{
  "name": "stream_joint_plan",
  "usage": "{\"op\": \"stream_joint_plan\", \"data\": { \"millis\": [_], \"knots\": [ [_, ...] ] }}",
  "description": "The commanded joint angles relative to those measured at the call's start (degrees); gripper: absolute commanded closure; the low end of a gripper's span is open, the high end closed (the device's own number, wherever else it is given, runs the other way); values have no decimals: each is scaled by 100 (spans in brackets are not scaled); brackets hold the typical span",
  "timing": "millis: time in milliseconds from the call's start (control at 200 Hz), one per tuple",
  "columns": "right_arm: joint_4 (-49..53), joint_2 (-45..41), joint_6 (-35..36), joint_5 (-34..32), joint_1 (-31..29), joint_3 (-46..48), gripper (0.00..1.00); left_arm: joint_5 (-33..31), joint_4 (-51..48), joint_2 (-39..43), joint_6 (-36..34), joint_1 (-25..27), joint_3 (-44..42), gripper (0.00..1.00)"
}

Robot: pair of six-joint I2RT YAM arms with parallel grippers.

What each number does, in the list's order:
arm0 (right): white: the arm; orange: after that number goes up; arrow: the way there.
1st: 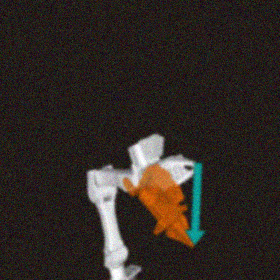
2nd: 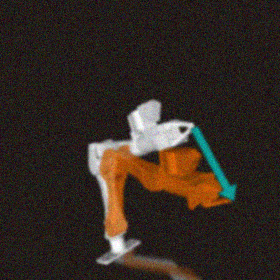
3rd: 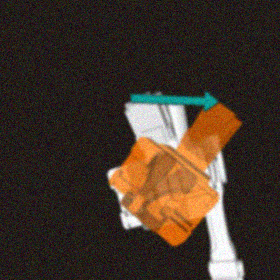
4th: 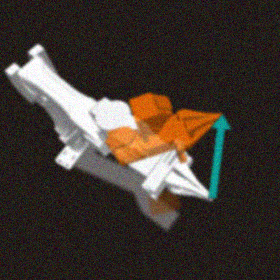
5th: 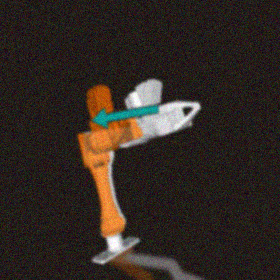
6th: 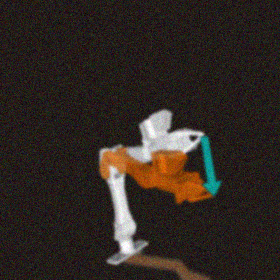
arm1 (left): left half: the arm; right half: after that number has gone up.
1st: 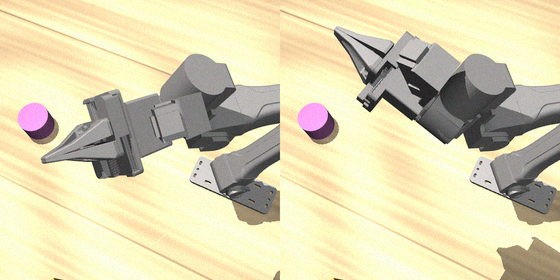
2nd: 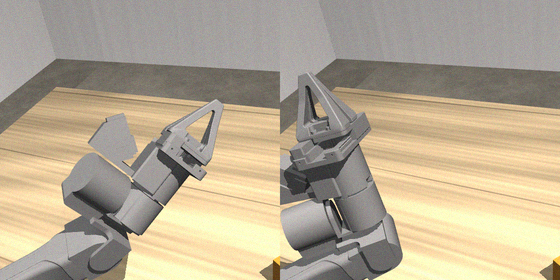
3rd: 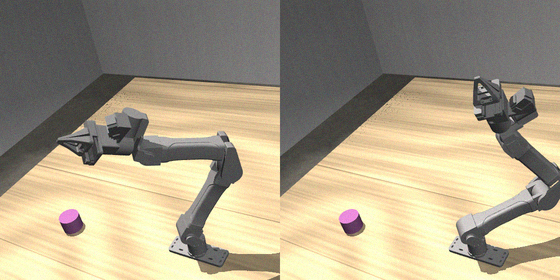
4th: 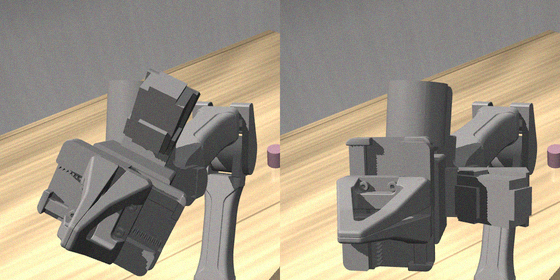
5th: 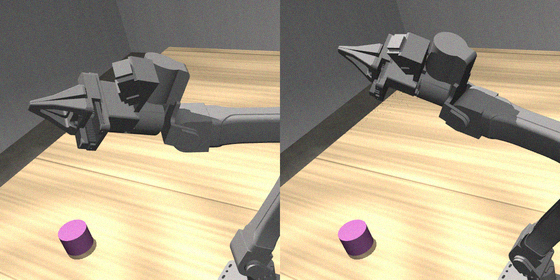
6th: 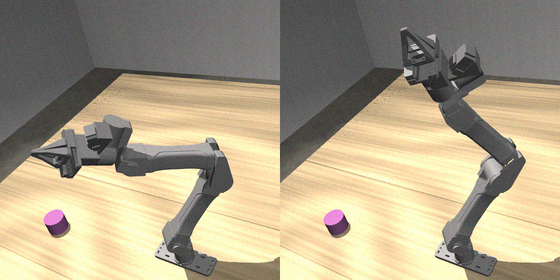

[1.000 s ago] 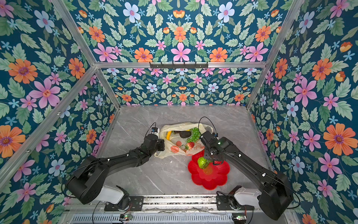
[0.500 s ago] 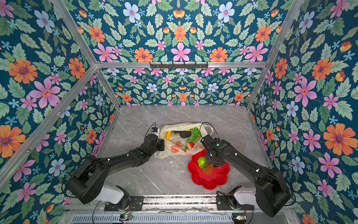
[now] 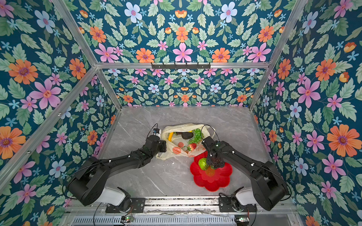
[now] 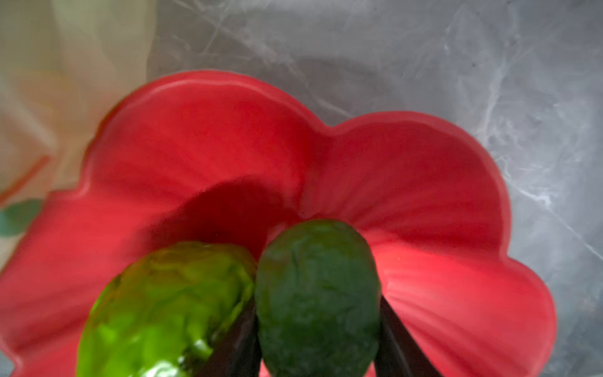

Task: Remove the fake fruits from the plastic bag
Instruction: 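Lower the dark green fruit into the red plate and open the right gripper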

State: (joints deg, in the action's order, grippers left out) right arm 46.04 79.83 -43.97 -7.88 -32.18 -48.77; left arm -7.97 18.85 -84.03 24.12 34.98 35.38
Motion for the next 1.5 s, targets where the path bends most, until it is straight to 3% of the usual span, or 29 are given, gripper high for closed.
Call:
{"op": "stream_joint_plan", "data": {
  "millis": [0,540,905,1495],
  "knots": [
    [-120,73,4,36,-7,-28,51,-60,39,3,5,4,27,95],
    [-238,547,67,-81,-2,-247,45,-82,31,1,4,-1,25,95],
    [-133,431,62,-170,-7,-245,39,-69,31,-9,4,-2,32,95],
    [282,-38,99,-569,-5,-391,38,-41,31,-19,4,-1,48,95]
  ]
}}
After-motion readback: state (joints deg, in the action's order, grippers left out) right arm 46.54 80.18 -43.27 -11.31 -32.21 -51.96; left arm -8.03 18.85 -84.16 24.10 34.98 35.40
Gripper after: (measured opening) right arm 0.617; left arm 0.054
